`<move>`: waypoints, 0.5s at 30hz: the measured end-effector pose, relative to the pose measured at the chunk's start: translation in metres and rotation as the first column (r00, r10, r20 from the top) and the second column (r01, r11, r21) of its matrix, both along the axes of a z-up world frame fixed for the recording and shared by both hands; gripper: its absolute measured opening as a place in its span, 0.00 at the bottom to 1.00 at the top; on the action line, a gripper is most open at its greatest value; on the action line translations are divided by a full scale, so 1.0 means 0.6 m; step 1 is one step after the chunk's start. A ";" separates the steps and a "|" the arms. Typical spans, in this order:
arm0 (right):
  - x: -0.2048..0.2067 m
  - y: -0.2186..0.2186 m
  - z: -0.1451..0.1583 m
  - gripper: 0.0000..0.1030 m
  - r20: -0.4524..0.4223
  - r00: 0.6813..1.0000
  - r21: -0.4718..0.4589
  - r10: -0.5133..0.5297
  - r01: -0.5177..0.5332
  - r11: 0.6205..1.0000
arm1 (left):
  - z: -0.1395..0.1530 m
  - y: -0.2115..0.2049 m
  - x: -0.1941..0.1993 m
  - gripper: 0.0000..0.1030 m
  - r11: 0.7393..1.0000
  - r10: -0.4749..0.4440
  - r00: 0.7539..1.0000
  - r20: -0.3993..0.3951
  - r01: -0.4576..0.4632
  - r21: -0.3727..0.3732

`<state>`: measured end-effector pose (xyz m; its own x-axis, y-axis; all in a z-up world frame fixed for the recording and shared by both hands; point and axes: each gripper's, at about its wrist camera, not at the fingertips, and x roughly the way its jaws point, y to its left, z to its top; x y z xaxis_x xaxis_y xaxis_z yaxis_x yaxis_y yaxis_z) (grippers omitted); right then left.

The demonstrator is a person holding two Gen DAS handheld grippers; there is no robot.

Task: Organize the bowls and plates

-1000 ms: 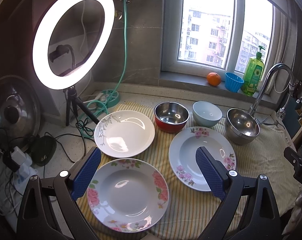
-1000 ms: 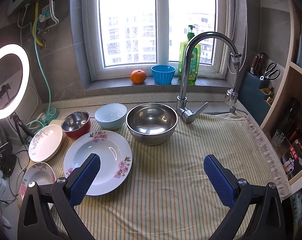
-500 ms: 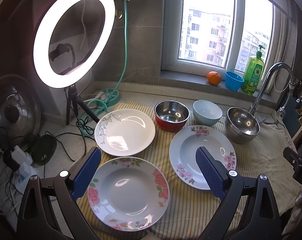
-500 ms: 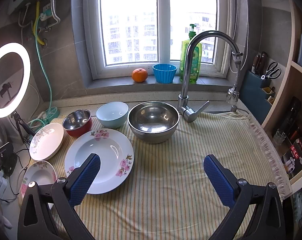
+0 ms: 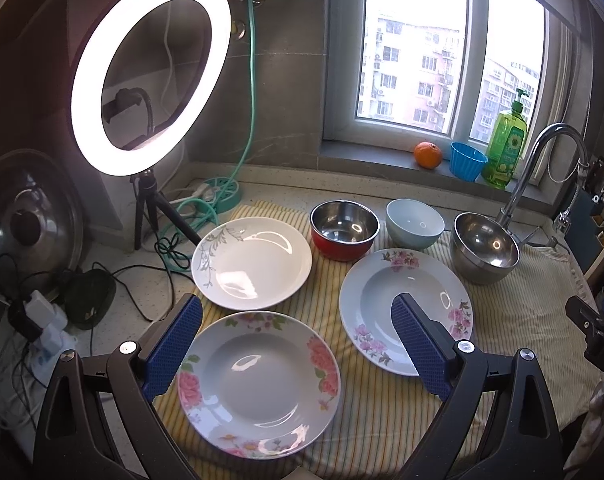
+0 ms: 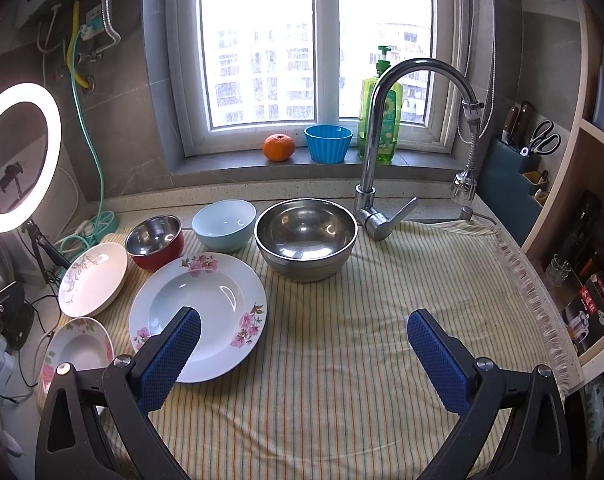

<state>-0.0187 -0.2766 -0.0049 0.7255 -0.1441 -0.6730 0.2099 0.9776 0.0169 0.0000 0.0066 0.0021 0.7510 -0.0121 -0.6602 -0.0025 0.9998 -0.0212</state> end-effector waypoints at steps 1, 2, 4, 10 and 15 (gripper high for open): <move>0.000 0.000 0.000 0.99 0.000 1.000 0.000 0.000 0.000 1.000 | 0.000 0.000 -0.001 0.93 1.000 0.000 1.000 0.000 0.000 0.001; 0.000 -0.001 0.000 0.99 0.000 1.000 0.003 0.001 -0.001 1.000 | 0.000 0.000 -0.002 0.93 1.000 0.000 1.000 0.001 0.000 0.001; 0.000 0.000 0.000 0.99 -0.001 1.000 0.002 0.001 -0.001 1.000 | 0.000 0.000 -0.002 0.93 1.000 -0.002 1.000 0.000 0.002 0.000; -0.003 0.003 -0.001 0.99 0.000 1.000 -0.001 0.007 -0.007 1.000 | 0.001 0.003 -0.005 0.93 1.000 0.000 1.000 -0.001 0.000 -0.001; -0.004 0.006 -0.001 0.99 -0.003 1.000 0.000 0.007 -0.007 1.000 | 0.004 0.005 -0.007 0.93 1.000 0.000 1.000 0.001 0.000 -0.002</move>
<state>-0.0211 -0.2731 -0.0054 0.7248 -0.1389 -0.6748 0.2026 0.9791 0.0162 -0.0044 0.0096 0.0044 0.7517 -0.0136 -0.6594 -0.0022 0.9997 -0.0232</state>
